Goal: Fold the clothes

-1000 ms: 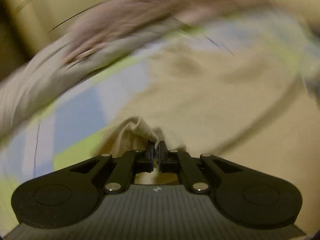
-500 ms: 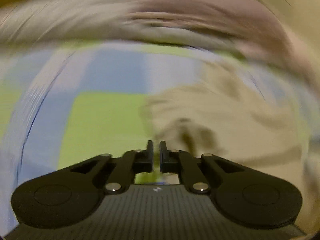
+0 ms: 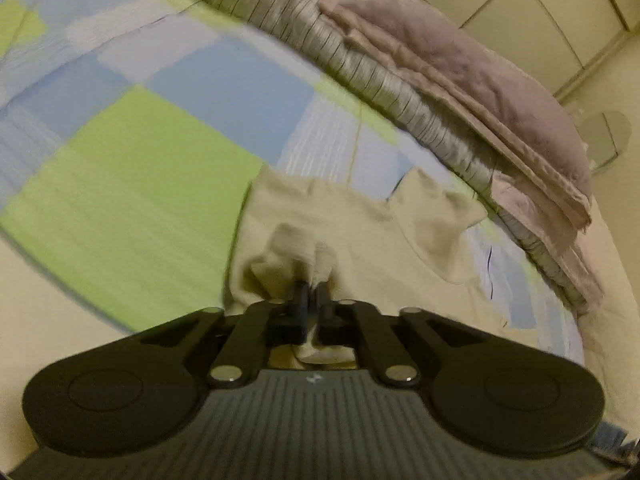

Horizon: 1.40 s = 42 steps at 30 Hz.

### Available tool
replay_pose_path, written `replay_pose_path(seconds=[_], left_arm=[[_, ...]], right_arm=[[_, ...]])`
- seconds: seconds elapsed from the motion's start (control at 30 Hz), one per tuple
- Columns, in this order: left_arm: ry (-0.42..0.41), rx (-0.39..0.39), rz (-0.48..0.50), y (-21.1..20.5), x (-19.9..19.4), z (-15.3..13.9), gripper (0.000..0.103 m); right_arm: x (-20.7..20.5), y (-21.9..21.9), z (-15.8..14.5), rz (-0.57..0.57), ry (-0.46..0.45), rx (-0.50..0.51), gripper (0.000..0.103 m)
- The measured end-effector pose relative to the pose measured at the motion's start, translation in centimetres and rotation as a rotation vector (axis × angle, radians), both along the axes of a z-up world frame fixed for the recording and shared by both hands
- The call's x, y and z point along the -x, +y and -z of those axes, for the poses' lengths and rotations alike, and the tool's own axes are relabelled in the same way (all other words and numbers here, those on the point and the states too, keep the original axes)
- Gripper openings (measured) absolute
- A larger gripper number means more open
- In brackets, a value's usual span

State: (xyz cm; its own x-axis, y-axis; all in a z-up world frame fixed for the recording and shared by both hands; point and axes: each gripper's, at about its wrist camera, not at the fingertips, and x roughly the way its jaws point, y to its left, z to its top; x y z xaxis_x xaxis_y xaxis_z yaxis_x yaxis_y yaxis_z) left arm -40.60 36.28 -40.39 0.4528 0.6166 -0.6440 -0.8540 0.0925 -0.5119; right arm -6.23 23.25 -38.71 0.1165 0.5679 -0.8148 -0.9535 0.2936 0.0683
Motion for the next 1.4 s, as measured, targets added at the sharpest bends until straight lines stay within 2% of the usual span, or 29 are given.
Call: replay_pose_path(seconds=[0.07,0.1,0.13,0.23,0.27,0.3,0.33,0.37,0.4,0.5,0.57,0.73,0.83,0.9,1.0,1.07,1.13,1.17,1.23,1.33,1.4], left_arm=[[0.002,-0.144,-0.01,-1.0,2.2,-2.1,0.0],[0.001,-0.178,-0.018,-1.3,3.6,-2.7,0.001],[0.016,-0.17,-0.028,-1.5,4.8,-2.8,0.001],[0.105,0.013,-0.11,-0.7,7.4,-0.1,0.009],[0.089,0.084,-0.15,-0.6,8.3,1.3,0.021],[0.033,0.13,-0.194,-0.5,9.1,2.3,0.024],[-0.056,0.137,-0.248,-0.8,9.9,2.7,0.027],[-0.146,0.145,-0.298,-1.1,10.5,2.7,0.038],[-0.218,0.155,-0.332,-1.4,10.8,2.7,0.045],[-0.392,0.215,-0.4,-2.6,10.6,3.2,0.051],[-0.464,0.279,-0.436,-3.5,9.9,3.8,0.051],[-0.56,0.262,-0.522,-3.8,8.8,3.7,0.05],[-0.544,0.27,-0.503,-2.5,7.7,3.7,0.035],[-0.471,0.253,-0.506,-2.1,7.3,3.2,0.011],[-0.375,0.193,-0.543,-1.5,7.5,2.5,0.011],[-0.309,0.169,-0.507,-0.9,7.3,2.2,0.01],[-0.137,0.109,-0.387,-0.2,5.7,1.0,0.002],[-0.043,0.069,-0.318,0.1,4.7,0.4,0.002],[0.133,-0.053,-0.16,0.2,1.8,-1.0,0.002],[0.356,-0.284,0.119,-1.4,-3.4,-3.0,0.002],[0.486,-0.37,0.318,-2.6,-7.4,-2.5,0.007]], right_arm=[[-0.1,0.0,0.0,0.007,-0.001,-0.002,0.03],[-0.2,0.0,0.0,0.011,0.001,-0.003,0.03],[-0.1,0.0,0.1,0.013,0.004,-0.002,0.03],[0.1,0.2,0.4,0.018,0.013,-0.001,0.03],[0.4,0.4,0.5,0.017,0.014,-0.002,0.03],[0.6,0.5,0.5,0.016,0.015,-0.004,0.03],[0.8,0.7,0.5,0.013,0.017,-0.005,0.03],[1.1,0.8,0.4,0.008,0.019,-0.009,0.03],[1.3,0.9,0.3,0.001,0.021,-0.016,0.03],[1.5,1.0,0.2,-0.014,0.019,-0.026,0.03],[1.6,1.2,0.2,-0.011,0.022,-0.029,0.03],[1.3,1.5,0.5,-0.009,0.025,-0.025,0.03],[1.0,1.3,0.9,-0.011,0.022,-0.018,0.03],[0.7,0.9,1.1,-0.004,0.023,-0.012,0.03],[0.1,0.4,1.2,0.008,0.029,-0.009,0.03],[-0.2,0.0,1.2,0.008,0.034,-0.011,0.03],[-0.5,-0.3,1.2,0.009,0.034,-0.01,0.03],[-0.7,-0.4,1.1,0.01,0.031,-0.009,0.03],[-1.1,-0.8,1.0,0.026,0.027,-0.012,0.03],[-2.1,-1.4,0.8,0.056,0.027,-0.016,0.03],[-2.9,-1.6,0.7,0.074,0.03,-0.014,0.03]])
